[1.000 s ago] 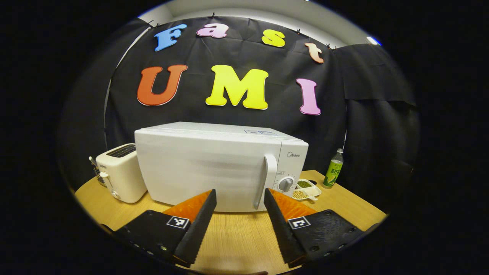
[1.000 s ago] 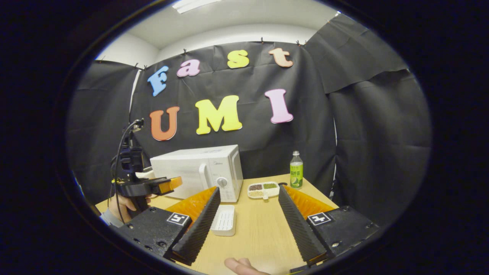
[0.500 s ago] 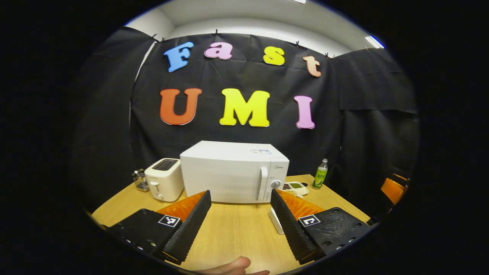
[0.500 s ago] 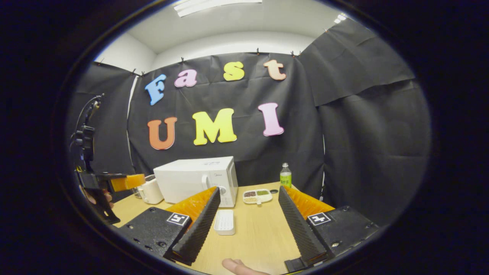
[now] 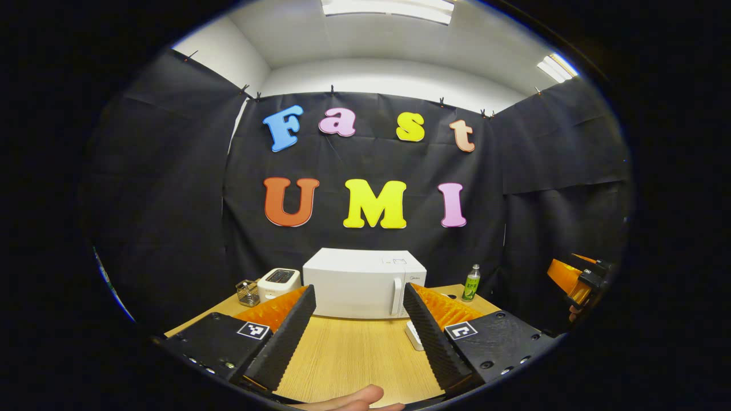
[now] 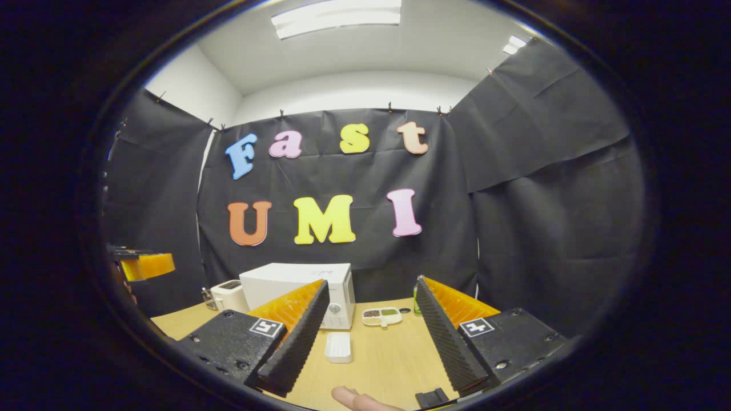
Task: Open the microwave oven with the left hand, put the food in, and close the microwave oven.
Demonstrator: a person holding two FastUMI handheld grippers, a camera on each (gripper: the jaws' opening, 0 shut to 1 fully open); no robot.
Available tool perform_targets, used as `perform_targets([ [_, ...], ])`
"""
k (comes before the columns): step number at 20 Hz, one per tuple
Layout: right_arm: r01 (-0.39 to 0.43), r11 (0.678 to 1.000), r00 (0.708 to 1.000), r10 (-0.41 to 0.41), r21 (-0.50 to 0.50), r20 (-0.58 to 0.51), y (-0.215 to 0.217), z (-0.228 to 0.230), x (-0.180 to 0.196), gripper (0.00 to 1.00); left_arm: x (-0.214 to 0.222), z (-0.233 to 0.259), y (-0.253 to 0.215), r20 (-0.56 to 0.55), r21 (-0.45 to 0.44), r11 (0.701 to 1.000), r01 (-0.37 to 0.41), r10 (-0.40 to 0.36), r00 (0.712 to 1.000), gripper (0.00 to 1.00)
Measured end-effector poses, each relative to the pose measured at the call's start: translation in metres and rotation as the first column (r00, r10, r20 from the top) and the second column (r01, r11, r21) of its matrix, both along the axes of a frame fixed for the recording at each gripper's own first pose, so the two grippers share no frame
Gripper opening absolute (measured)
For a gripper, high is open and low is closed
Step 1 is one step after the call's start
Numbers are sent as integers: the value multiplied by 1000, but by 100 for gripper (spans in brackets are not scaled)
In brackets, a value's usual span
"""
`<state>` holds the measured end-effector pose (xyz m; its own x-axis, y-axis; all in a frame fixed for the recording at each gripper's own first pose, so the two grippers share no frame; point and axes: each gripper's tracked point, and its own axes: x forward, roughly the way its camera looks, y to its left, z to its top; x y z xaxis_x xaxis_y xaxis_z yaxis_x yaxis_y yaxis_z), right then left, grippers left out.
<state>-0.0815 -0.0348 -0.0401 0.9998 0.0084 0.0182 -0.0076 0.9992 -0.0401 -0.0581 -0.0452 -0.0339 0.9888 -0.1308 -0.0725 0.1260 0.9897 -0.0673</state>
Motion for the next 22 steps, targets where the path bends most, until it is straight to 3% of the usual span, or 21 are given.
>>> perform_targets([
  [3,-35,999,999,36,-19,9,16,7,-5,90,-17,-5,18,20,-11,999,-32,32,999,95],
  [4,-43,999,999,44,-29,11,20,9,-6,97,-19,-7,22,20,-15,999,-32,33,999,95],
  [5,-51,998,999,52,-39,12,26,11,-7,97,-16,-12,22,10,-18,999,-32,32,999,95],
  [6,-52,998,999,53,-47,12,29,12,-9,90,-16,-18,27,0,-23,999,-37,37,999,95],
  [8,-60,997,998,60,-52,11,35,14,-14,90,-12,-25,38,-23,-29,998,-60,59,998,95],
  [9,-68,996,998,68,-50,13,41,16,-15,98,-12,-28,42,-32,-32,997,-67,66,997,95],
  [10,-72,996,997,73,-47,18,44,17,-17,91,-11,-27,42,-33,-38,997,-69,67,997,95],
  [21,-42,999,999,42,28,-6,32,2,-18,90,-20,-8,38,49,-44,997,-56,58,997,95],
  [22,-44,998,999,45,35,-18,31,-1,-18,90,-21,-8,39,48,-45,997,-57,59,997,90],
])
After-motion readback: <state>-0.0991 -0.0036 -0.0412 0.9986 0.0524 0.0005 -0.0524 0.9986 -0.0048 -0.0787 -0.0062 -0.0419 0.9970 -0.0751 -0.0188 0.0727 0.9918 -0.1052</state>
